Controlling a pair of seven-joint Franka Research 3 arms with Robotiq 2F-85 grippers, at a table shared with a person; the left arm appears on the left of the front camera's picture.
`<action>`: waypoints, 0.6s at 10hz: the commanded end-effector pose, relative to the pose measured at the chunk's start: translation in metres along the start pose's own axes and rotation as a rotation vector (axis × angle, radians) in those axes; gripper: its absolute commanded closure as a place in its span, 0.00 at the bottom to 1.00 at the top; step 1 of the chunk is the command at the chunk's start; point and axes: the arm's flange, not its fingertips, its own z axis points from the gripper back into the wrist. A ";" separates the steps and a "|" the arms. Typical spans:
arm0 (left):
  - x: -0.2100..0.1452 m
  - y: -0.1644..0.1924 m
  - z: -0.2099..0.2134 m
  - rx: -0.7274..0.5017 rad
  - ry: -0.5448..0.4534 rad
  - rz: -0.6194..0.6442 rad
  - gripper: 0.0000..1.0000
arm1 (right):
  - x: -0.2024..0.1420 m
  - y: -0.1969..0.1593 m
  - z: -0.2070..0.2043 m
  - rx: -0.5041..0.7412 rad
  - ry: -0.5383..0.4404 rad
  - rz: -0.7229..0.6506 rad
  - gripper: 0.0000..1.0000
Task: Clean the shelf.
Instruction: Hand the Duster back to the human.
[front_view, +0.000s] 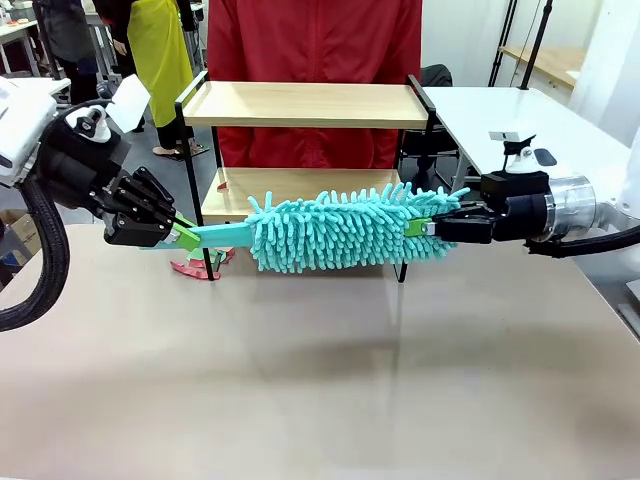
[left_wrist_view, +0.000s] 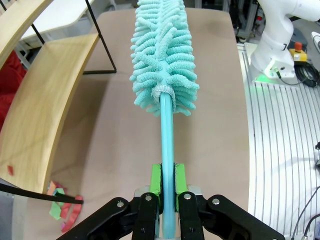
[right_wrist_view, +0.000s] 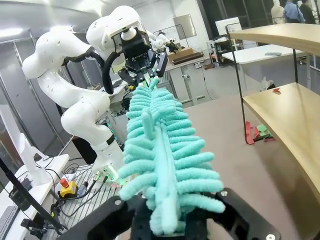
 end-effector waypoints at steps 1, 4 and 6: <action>0.003 -0.001 0.000 -0.002 -0.021 -0.007 0.87 | -0.018 0.021 -0.003 0.000 -0.013 0.029 1.00; 0.003 -0.001 0.000 -0.002 -0.021 -0.007 0.87 | -0.018 0.019 -0.002 0.007 -0.039 0.057 1.00; 0.000 0.000 0.000 0.000 -0.001 0.000 0.31 | 0.000 0.000 0.000 0.000 -0.001 0.012 1.00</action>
